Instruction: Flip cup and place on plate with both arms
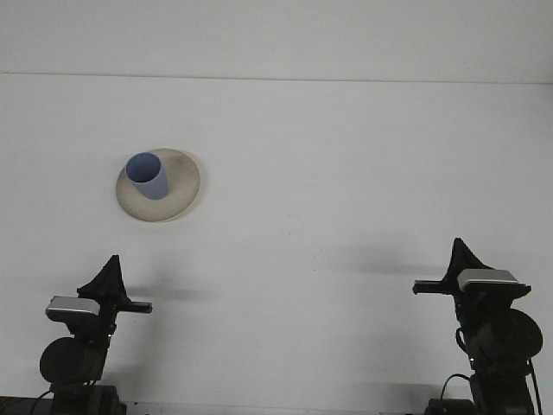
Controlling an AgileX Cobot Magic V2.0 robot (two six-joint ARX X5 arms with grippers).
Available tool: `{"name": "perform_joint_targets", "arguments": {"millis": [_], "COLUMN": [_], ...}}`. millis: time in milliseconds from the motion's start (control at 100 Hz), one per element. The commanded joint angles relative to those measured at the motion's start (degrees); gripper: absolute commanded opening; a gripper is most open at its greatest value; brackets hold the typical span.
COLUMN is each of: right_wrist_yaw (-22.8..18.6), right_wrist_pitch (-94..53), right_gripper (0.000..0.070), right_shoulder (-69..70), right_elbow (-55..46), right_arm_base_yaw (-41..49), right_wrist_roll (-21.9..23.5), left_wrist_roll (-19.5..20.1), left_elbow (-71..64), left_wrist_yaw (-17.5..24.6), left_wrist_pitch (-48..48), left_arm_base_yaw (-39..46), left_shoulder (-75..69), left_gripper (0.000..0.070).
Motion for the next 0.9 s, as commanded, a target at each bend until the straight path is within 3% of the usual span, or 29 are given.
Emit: {"name": "perform_joint_targets", "arguments": {"millis": [0,890], "right_wrist_yaw": [0.11,0.11], "right_wrist_pitch": [0.92,0.92], "right_gripper": [0.0000,0.0000], "right_shoulder": [0.09,0.09], "right_elbow": [0.17,0.20], "right_arm_base_yaw": [0.04,0.04], "right_wrist_roll": [-0.22,-0.22], "left_wrist_roll": [0.50,0.26], "left_elbow": [-1.18,-3.48], "left_wrist_yaw": [-0.20,-0.17], "left_wrist_pitch": [1.46,3.63], "left_arm_base_yaw": [0.39,0.81], "left_shoulder": [-1.46,-2.32], "left_gripper": [0.0013,0.0014]}}
